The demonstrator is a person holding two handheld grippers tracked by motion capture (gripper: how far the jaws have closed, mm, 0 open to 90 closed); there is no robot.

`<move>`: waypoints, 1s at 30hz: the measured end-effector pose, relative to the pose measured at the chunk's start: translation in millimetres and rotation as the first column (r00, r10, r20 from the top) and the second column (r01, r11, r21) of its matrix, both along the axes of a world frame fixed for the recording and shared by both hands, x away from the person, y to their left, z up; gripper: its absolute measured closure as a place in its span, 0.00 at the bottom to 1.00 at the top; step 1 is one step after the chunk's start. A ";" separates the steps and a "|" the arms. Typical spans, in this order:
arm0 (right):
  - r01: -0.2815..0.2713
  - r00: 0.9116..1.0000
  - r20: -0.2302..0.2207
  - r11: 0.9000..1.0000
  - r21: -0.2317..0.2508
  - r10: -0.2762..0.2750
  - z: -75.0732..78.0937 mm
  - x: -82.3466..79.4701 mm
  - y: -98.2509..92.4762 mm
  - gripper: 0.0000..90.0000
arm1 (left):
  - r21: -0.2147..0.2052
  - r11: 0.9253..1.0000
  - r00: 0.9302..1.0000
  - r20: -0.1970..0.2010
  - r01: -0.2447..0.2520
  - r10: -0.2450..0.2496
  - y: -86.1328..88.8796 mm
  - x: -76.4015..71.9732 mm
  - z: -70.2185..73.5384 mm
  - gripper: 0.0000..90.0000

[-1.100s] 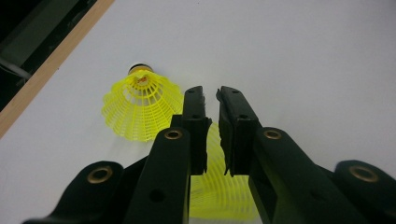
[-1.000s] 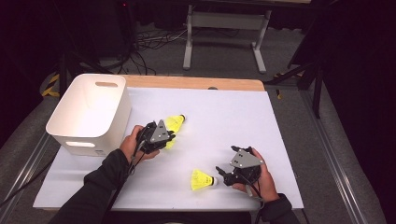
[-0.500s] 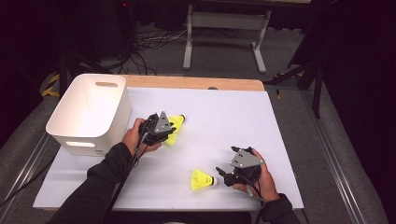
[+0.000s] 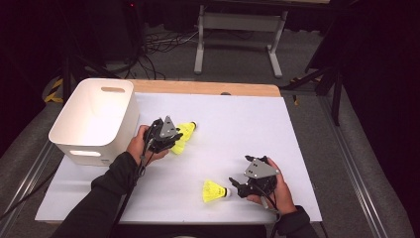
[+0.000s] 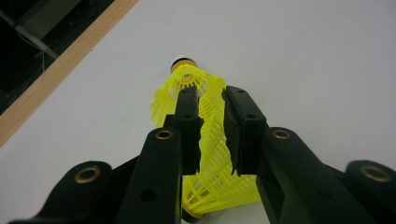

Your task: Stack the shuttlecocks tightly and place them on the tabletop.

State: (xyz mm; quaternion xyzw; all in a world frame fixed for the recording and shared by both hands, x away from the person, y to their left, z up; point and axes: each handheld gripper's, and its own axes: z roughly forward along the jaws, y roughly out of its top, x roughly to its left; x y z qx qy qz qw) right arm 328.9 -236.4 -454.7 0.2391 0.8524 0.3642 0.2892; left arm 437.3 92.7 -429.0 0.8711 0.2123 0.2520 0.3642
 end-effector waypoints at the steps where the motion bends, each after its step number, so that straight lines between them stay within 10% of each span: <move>1: 0.002 1.000 0.002 1.000 0.000 -0.002 0.1 0.0 -0.2 0.14 | -0.004 1.000 1.000 0.001 -0.002 0.002 0.2 0.3 0.0 0.85; 16: 0.011 1.000 0.015 1.000 0.008 -0.011 2.5 -0.4 -2.5 0.14 | 0.014 0.998 0.998 0.014 -0.067 0.067 -1.1 6.1 -1.3 0.87; 30: 0.018 1.000 0.017 1.000 0.019 -0.018 3.9 -0.1 -3.9 0.14 | -0.059 0.997 0.998 0.049 -0.043 0.045 5.5 -4.6 15.9 0.77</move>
